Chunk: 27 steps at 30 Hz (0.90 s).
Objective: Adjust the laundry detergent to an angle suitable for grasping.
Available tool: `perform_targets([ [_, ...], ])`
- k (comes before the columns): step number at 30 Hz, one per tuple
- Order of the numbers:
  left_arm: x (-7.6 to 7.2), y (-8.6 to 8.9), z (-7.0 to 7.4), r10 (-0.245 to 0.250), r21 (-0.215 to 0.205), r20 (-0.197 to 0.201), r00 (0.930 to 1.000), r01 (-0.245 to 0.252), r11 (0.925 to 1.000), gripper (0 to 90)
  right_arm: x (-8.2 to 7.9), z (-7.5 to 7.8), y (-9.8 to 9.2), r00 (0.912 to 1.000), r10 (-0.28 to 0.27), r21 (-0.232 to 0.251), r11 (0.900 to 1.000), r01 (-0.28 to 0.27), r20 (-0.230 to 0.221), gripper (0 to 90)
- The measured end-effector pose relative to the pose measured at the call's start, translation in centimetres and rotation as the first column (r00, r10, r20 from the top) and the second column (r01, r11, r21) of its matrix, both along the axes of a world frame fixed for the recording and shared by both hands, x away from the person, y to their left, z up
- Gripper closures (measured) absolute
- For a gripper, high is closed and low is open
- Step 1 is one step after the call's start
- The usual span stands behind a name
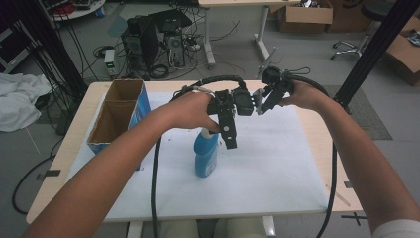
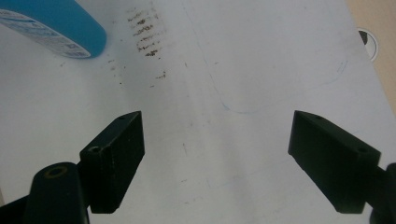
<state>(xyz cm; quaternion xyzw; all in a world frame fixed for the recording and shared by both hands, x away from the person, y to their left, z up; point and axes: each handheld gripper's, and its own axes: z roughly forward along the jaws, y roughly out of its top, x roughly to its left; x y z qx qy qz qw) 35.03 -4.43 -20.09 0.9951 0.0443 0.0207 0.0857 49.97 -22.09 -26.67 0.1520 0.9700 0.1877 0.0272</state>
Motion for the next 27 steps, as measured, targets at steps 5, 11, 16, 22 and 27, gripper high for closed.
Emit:
perform_targets([
  [5,-0.1,0.0,0.2,0.010,-0.005,0.010,0.9999,-0.010,0.9999,19.8,-0.1,0.2,-0.3,1.0000,-0.001,-0.001,1.000,0.001,0.005,18.3],
  [11,-0.2,-0.2,0.4,0.025,-0.007,0.018,0.9995,-0.025,0.9997,19.8,-0.3,0.3,-0.3,0.9999,0.003,0.000,1.000,-0.003,0.017,18.0],
  [16,-0.6,-0.4,0.6,0.023,-0.009,0.022,0.9995,-0.023,0.9997,19.8,-0.5,0.6,-0.4,0.9997,0.002,0.008,1.000,-0.002,0.024,18.1],
  [22,-1.0,-0.4,0.6,0.015,-0.005,0.031,0.9994,-0.015,0.9999,19.9,-0.8,0.6,-0.2,0.9995,0.008,-0.002,1.000,-0.008,0.030,18.0],
  [27,-1.1,-0.5,0.6,0.021,-0.009,0.027,0.9994,-0.021,0.9997,19.8,-0.8,0.7,-0.4,0.9995,0.004,0.005,1.000,-0.004,0.032,18.0],
])
